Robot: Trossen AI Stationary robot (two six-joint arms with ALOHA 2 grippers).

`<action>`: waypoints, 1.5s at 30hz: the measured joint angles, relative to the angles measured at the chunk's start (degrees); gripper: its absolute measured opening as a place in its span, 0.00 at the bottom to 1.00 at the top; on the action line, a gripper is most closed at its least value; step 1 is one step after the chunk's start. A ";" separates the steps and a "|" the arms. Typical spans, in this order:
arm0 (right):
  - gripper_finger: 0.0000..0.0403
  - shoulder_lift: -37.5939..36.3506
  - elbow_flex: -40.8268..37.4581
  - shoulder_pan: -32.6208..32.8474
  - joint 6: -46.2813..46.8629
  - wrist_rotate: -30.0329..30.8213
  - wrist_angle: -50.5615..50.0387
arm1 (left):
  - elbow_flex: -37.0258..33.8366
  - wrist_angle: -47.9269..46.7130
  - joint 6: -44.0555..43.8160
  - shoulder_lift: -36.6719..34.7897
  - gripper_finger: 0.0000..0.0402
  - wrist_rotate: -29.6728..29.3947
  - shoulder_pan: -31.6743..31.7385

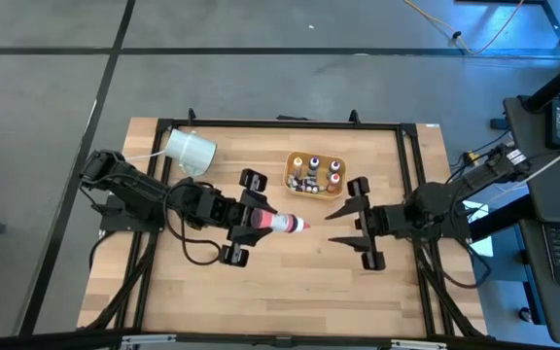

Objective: Pick & Place food coloring
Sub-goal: Put the large pink food coloring bottles into the yellow bin

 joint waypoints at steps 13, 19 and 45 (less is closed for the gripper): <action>0.69 2.47 0.00 -4.33 1.47 3.88 6.82 | 0.01 0.85 2.42 -0.02 0.34 -0.09 0.02; 0.70 7.81 -0.02 -5.86 1.57 -0.31 16.34 | 0.00 1.18 2.84 -0.02 0.34 -0.13 0.02; 0.62 18.04 13.10 -7.85 4.38 -8.02 11.53 | 0.02 1.64 2.88 -0.04 0.34 -0.87 0.02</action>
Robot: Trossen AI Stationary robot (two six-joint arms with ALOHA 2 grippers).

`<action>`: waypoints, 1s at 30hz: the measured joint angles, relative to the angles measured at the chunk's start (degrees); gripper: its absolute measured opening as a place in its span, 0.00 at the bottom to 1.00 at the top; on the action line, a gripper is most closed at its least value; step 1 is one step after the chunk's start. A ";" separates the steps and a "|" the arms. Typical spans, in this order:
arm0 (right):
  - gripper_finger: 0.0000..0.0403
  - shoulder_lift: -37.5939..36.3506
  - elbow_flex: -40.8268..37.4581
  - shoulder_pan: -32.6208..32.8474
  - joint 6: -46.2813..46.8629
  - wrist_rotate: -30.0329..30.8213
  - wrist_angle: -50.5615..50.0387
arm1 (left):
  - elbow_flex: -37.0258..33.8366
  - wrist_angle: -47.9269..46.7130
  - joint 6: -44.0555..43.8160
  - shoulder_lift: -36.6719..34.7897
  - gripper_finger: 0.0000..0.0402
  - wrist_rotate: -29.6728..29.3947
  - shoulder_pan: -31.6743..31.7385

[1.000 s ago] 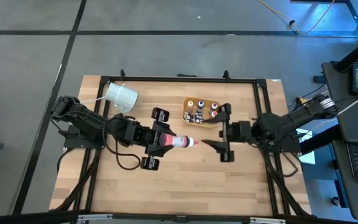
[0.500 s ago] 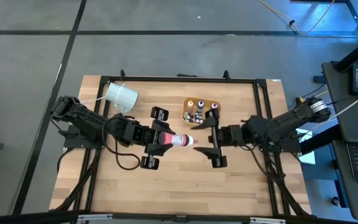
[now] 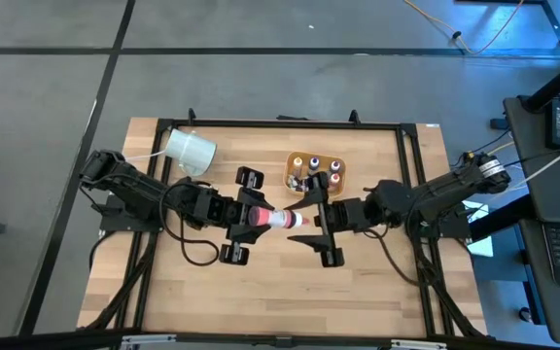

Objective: Pick & Place food coloring
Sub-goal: Put the large pink food coloring bottles into the yellow bin

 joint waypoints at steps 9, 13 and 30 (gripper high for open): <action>0.35 0.26 0.23 -0.11 -0.11 0.59 0.04 | 0.01 0.06 0.27 -0.01 0.35 0.41 -0.04; 0.30 0.31 0.23 -0.22 -0.09 1.22 -0.31 | 0.07 0.17 0.65 -0.09 0.36 0.25 0.01; 0.30 -2.36 0.23 -0.07 -0.19 5.78 -4.30 | 0.07 -3.24 -1.80 -0.24 0.54 -9.44 -1.28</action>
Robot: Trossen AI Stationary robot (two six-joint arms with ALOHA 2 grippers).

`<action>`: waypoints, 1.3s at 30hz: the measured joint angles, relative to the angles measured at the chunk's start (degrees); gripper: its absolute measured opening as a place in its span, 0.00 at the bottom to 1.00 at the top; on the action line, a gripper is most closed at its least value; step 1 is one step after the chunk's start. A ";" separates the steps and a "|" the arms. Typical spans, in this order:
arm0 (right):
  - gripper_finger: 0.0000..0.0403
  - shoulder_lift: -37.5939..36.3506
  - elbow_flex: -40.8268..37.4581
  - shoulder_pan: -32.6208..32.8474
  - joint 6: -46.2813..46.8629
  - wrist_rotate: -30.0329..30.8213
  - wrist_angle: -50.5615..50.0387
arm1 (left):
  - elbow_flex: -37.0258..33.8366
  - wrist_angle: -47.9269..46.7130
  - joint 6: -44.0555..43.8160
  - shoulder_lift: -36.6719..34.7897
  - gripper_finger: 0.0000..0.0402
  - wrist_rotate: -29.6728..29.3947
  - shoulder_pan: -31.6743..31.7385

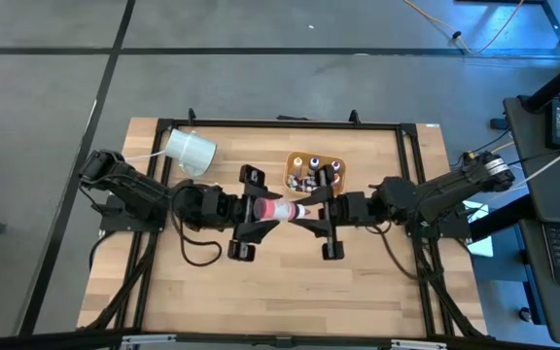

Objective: Pick & Place food coloring
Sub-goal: Put the large pink food coloring bottles into the yellow bin

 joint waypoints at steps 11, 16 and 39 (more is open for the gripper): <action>0.30 -13.96 0.31 -0.79 6.14 7.69 -39.37 | 0.00 -34.63 -11.83 -6.80 0.57 -14.60 -0.93; 0.30 -15.45 7.56 -6.10 14.27 10.40 -67.54 | -0.05 -54.50 -25.00 -9.23 0.56 -20.22 -1.25; 0.30 10.95 18.88 -31.33 6.06 -4.01 -114.82 | -0.07 -70.10 -32.96 -9.29 0.56 -21.76 -1.01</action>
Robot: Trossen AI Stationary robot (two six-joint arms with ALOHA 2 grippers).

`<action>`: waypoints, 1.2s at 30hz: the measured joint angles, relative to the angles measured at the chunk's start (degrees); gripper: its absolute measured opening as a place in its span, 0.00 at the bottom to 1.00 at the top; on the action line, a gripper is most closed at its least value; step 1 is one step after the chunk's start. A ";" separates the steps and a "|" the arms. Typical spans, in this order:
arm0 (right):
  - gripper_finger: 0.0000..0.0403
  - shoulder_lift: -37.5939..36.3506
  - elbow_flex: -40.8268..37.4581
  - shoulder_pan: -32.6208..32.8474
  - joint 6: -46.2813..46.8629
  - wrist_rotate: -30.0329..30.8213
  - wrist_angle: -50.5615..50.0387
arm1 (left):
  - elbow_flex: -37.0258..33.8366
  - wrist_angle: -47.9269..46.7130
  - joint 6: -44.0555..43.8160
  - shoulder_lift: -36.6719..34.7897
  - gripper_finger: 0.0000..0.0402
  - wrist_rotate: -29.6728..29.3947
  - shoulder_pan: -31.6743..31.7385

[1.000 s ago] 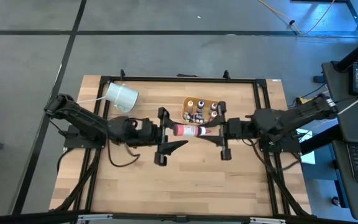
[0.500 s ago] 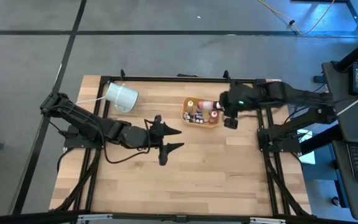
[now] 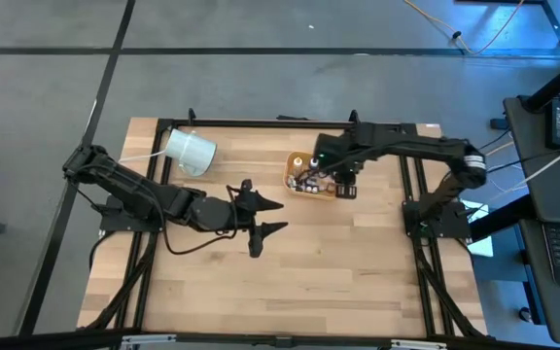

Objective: Pick & Place food coloring
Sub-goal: Put the large pink food coloring bottles into the yellow bin

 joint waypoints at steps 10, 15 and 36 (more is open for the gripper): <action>0.30 10.49 7.41 -1.35 -5.50 2.51 -5.56 | 0.00 -1.72 0.07 0.00 0.56 -0.15 0.00; 0.30 15.84 12.77 -1.58 -6.33 2.78 -7.92 | 0.00 -4.58 0.01 0.00 0.56 -0.24 0.00; 0.30 21.04 13.11 -5.45 -5.76 5.67 -6.27 | 0.00 -6.50 0.20 0.00 0.56 -0.35 0.00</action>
